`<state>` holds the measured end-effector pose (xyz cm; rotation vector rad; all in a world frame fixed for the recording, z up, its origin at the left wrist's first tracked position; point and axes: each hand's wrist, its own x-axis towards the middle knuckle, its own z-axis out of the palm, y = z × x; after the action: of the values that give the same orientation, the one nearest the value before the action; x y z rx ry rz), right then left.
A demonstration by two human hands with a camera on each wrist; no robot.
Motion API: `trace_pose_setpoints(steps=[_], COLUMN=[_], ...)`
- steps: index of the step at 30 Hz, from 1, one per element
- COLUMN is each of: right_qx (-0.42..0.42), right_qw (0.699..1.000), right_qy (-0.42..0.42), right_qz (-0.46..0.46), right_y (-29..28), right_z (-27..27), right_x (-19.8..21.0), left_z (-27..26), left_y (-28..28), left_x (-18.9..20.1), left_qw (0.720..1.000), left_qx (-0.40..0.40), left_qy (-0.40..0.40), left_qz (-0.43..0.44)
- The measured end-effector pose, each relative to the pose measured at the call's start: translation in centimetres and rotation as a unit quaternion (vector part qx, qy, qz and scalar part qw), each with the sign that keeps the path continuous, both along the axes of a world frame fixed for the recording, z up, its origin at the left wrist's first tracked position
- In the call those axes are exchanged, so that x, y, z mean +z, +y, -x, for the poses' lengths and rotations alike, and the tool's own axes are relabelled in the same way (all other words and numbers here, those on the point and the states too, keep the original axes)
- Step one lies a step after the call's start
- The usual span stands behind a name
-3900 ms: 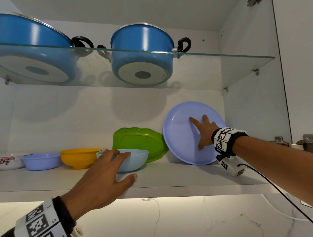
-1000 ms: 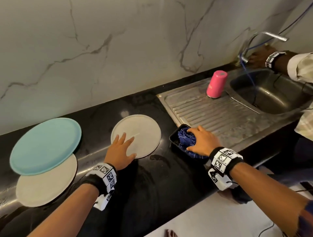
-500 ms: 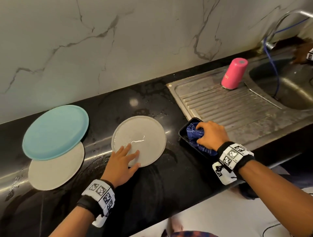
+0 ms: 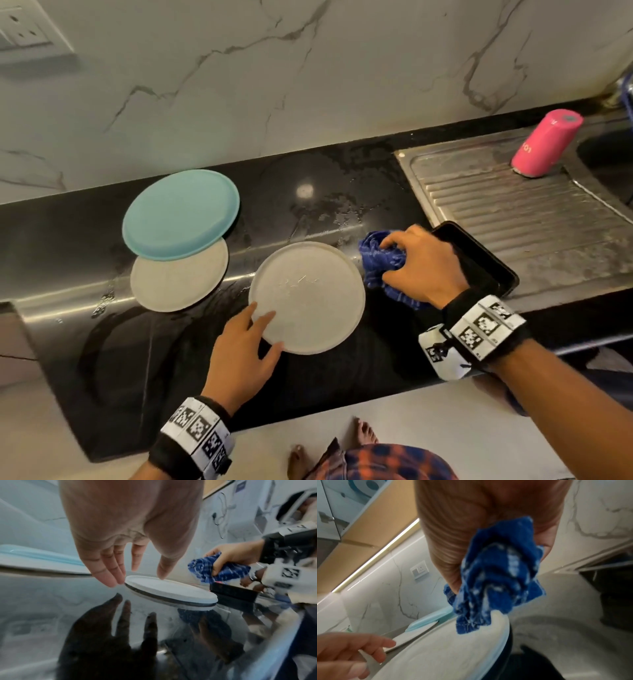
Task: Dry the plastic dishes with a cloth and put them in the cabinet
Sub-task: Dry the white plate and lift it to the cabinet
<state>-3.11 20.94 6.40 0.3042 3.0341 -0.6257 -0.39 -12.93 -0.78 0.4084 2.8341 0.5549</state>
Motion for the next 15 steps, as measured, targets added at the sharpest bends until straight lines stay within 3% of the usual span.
trace_pose_setpoints(steps=[3,5,8,15], right_qx=[0.034,0.046,0.056,0.075], right_qw=[0.998,0.996,0.994,0.992], right_qy=[-0.047,-0.072,-0.085,-0.103], right_qz=[0.008,0.022,0.038,-0.001], right_y=[-3.4,-4.9,-5.8,-6.6], right_z=[-0.4,-0.6,-1.1,-1.1], right_x=[-2.2,-3.4,-4.7,-5.5], left_z=[0.1,0.4,0.8,2.1], left_y=[-0.6,-0.3,0.4,0.3], left_x=[0.0,0.0,-0.1,-0.4], left_qw=[0.991,0.980,0.975,0.978], left_qx=[0.112,0.145,0.141,0.147], left_qy=[-0.031,-0.070,-0.094,-0.112], left_qz=[-0.071,-0.116,-0.147,-0.095])
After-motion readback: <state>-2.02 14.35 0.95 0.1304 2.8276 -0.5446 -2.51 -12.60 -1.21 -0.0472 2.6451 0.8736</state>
